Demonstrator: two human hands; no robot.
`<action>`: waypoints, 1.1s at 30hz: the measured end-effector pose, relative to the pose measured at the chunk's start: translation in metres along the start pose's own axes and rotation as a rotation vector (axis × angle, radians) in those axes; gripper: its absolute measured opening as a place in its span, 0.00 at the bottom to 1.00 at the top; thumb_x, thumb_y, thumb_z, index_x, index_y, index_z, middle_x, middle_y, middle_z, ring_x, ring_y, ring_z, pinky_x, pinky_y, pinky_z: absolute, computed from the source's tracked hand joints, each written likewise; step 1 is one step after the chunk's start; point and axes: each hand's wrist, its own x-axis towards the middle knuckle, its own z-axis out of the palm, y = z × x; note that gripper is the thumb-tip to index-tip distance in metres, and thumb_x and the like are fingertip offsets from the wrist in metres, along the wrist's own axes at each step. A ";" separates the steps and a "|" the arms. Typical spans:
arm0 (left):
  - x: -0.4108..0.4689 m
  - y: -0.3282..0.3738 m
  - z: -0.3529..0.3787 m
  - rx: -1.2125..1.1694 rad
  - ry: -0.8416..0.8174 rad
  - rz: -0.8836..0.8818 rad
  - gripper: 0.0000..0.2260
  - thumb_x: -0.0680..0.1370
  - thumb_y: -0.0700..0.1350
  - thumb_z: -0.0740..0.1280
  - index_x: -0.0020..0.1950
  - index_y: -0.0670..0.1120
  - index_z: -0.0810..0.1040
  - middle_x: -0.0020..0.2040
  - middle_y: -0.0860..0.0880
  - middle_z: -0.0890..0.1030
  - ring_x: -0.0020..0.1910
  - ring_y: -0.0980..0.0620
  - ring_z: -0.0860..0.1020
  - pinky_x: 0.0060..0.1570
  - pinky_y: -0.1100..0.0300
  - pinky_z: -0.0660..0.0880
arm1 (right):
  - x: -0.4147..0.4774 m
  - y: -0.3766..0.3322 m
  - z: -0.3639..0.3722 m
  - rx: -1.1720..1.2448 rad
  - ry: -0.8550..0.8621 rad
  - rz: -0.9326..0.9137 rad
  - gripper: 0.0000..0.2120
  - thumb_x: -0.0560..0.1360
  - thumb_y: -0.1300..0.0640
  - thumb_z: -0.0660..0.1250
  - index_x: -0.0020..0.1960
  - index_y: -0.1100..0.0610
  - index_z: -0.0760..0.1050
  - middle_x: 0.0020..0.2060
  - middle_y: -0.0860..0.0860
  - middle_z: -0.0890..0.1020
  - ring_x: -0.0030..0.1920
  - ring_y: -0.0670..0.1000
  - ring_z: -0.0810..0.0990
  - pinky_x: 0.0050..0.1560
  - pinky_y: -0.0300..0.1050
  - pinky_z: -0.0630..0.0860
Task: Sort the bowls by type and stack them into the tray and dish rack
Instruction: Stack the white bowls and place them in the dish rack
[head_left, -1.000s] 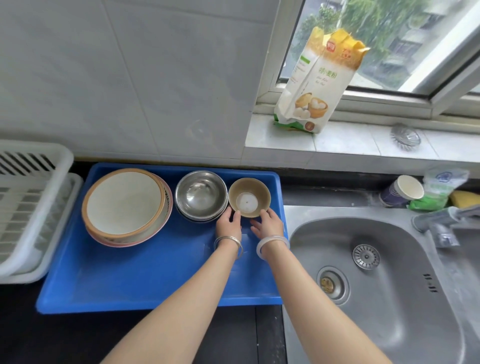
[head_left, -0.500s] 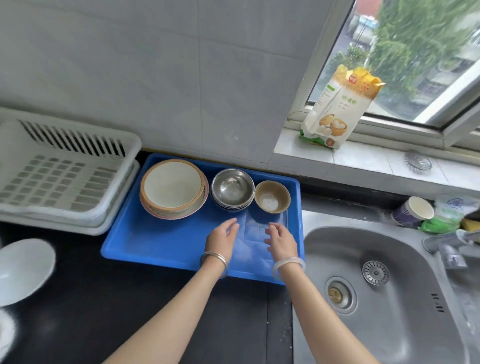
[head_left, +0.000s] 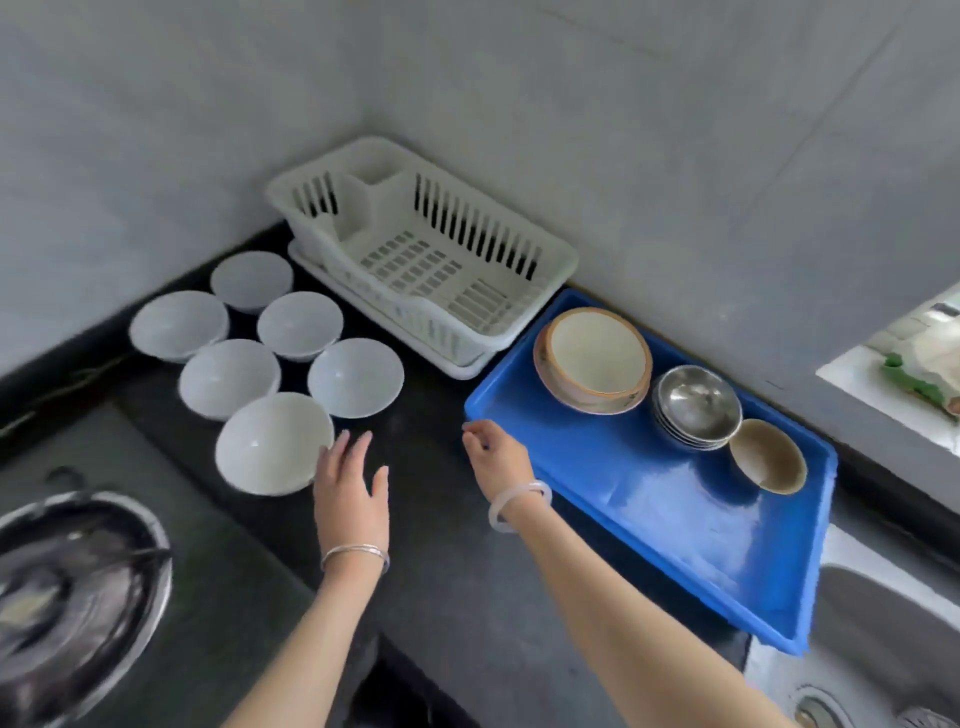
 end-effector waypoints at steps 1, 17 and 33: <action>0.005 -0.013 -0.008 0.015 0.050 -0.036 0.18 0.75 0.37 0.66 0.65 0.42 0.74 0.71 0.41 0.68 0.73 0.39 0.61 0.70 0.45 0.61 | 0.008 -0.010 0.013 -0.028 -0.045 -0.006 0.14 0.79 0.51 0.57 0.62 0.50 0.72 0.57 0.52 0.79 0.55 0.53 0.77 0.49 0.42 0.70; 0.040 -0.093 -0.043 -0.456 0.147 -0.327 0.28 0.75 0.33 0.63 0.74 0.47 0.60 0.72 0.44 0.66 0.71 0.46 0.66 0.69 0.49 0.66 | 0.098 -0.062 0.101 0.452 -0.059 0.341 0.19 0.74 0.69 0.57 0.64 0.60 0.69 0.58 0.62 0.76 0.48 0.62 0.82 0.37 0.46 0.81; 0.047 -0.105 -0.044 -0.832 0.150 -0.509 0.20 0.80 0.41 0.57 0.72 0.49 0.64 0.69 0.47 0.71 0.66 0.47 0.72 0.65 0.51 0.68 | 0.044 -0.114 0.088 0.211 -0.149 0.090 0.15 0.73 0.65 0.63 0.59 0.58 0.76 0.43 0.53 0.82 0.31 0.49 0.84 0.33 0.42 0.82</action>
